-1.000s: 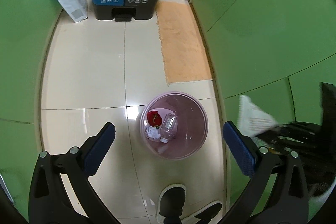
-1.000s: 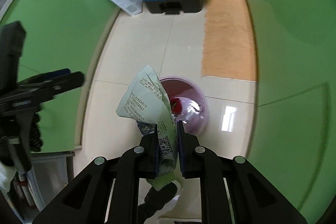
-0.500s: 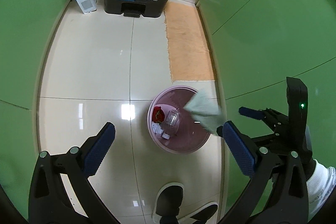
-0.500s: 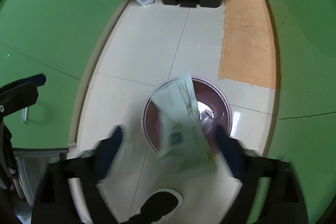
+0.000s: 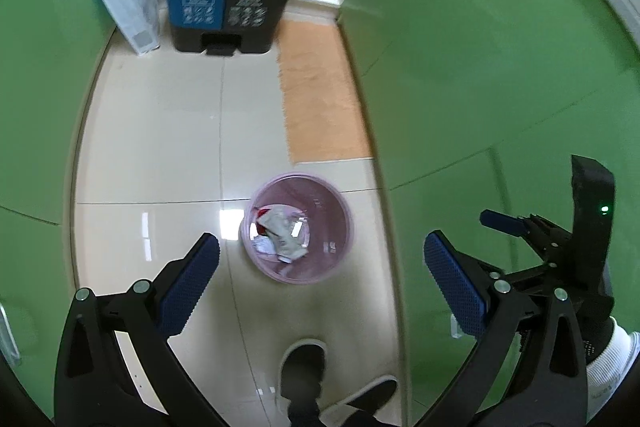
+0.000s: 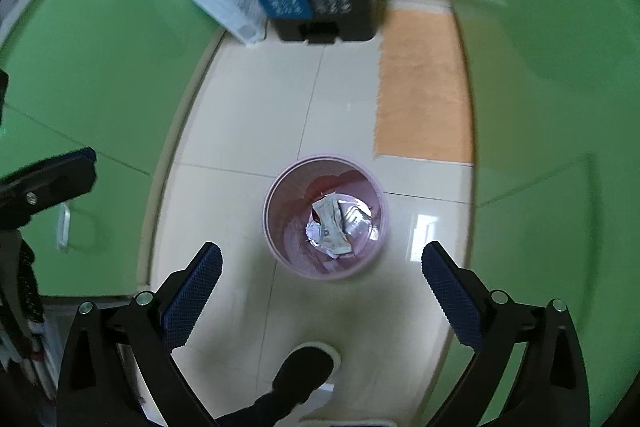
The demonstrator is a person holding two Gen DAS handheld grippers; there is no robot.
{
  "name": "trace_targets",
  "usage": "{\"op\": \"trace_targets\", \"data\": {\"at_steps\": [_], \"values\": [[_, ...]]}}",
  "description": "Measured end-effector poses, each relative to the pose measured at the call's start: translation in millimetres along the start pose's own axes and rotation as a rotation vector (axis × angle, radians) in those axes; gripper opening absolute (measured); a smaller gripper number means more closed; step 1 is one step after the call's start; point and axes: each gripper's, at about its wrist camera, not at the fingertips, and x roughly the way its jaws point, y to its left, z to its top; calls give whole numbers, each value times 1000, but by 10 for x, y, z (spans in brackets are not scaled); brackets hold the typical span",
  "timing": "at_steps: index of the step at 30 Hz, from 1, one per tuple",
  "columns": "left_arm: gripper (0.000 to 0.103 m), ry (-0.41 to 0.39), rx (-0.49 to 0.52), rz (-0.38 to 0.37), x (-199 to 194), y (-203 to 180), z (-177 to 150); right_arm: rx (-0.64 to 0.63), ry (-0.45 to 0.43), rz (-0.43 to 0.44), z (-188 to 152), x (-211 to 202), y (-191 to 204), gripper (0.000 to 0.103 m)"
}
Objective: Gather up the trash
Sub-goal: 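Raise both tools back over the green mat, then grasp the white plastic box with the right tool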
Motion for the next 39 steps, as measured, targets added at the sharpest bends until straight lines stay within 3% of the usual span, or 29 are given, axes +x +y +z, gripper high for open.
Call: {"op": "trace_targets", "data": {"at_steps": [9,13,18,23,30,34,39], "values": [[100,-58,145,-63,-1452,-1200,423,126,-205,1,-39,-2458,6,96],[100,-83,233,-117,-1995,-1810,602,177,-290,-36,-122,-3407,-107,96],[100,-100,367,-205,-2501,-2597,761,283,-423,-144,-408,-4381,-330,96],[100,-100,511,-296,-2774,-3405,773,428,-498,-235,-802,-4999,-726,96],[100,-30,690,-385,-2720,-4495,570,600,-558,-335,-1416,-5530,-1302,96],[100,11,742,-406,-2610,-4980,383,645,-570,-365,-1770,-5726,-1634,96],[100,45,757,-406,-2395,-5459,158,671,-554,-393,-1951,-5838,-2167,96]]}}
